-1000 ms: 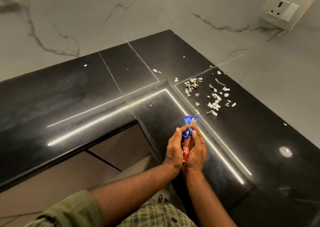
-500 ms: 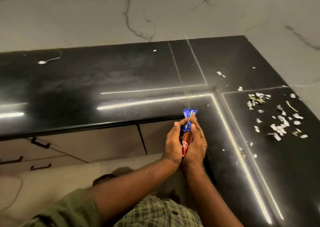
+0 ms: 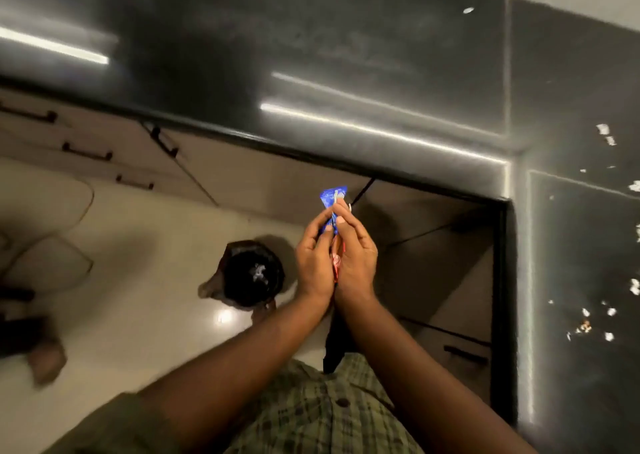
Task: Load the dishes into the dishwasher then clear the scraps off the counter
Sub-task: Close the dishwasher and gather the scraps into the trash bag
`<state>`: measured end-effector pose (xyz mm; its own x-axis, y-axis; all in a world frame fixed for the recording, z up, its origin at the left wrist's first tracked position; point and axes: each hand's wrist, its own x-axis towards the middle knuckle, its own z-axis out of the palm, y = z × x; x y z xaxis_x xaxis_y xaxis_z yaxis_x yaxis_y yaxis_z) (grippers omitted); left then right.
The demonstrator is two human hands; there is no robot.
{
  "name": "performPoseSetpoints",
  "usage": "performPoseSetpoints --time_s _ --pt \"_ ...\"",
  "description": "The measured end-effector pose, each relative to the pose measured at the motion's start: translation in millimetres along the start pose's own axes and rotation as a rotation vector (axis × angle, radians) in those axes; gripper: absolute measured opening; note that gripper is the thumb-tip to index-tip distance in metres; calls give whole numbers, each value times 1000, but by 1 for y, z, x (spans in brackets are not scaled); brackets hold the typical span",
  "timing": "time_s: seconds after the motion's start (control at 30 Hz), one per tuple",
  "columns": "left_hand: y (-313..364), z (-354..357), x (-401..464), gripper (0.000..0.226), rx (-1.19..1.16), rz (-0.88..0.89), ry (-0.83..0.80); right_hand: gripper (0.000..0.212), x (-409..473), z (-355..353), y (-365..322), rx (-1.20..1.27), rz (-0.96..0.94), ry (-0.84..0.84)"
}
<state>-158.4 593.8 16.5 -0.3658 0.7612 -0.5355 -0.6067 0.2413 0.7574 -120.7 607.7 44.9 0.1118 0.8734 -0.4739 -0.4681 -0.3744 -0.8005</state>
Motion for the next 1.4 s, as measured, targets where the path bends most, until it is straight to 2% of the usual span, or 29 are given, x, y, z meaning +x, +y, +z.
performPoseSetpoints --time_s 0.23,0.37,0.53,0.7,0.93,1.07,1.1,1.13,1.17,1.27,1.3,1.4 --pt "-28 -53 0 31 39 24 319 28 3 -7 63 -341 220 -194" --pt "-79 -88 30 36 -143 -23 502 28 24 -12 115 -480 336 -325" --pt "-119 -139 69 35 -275 -67 669 27 55 -20 202 -598 455 -314" --pt "-168 -197 119 31 -346 -151 753 28 88 -33 296 -738 501 -322" --pt "-237 -287 193 26 -436 -229 842 26 144 -48 430 -700 608 -342" --pt "-269 -328 223 25 -448 -278 858 48 171 -59 484 -571 796 -364" --pt "-274 -335 228 26 -463 -286 858 40 179 -62 492 -491 927 -313" --pt "-280 -343 234 26 -486 -298 857 26 189 -65 499 -380 1001 -191" --pt "-284 -349 239 27 -497 -309 865 22 194 -64 501 -405 945 -168" --pt "-297 -361 247 28 -493 -286 903 35 199 -72 503 -573 708 -166" --pt "-300 -363 247 29 -489 -272 913 35 201 -74 501 -659 718 -163" --pt "-310 -365 239 39 -489 -259 933 34 203 -86 495 -709 737 -165"
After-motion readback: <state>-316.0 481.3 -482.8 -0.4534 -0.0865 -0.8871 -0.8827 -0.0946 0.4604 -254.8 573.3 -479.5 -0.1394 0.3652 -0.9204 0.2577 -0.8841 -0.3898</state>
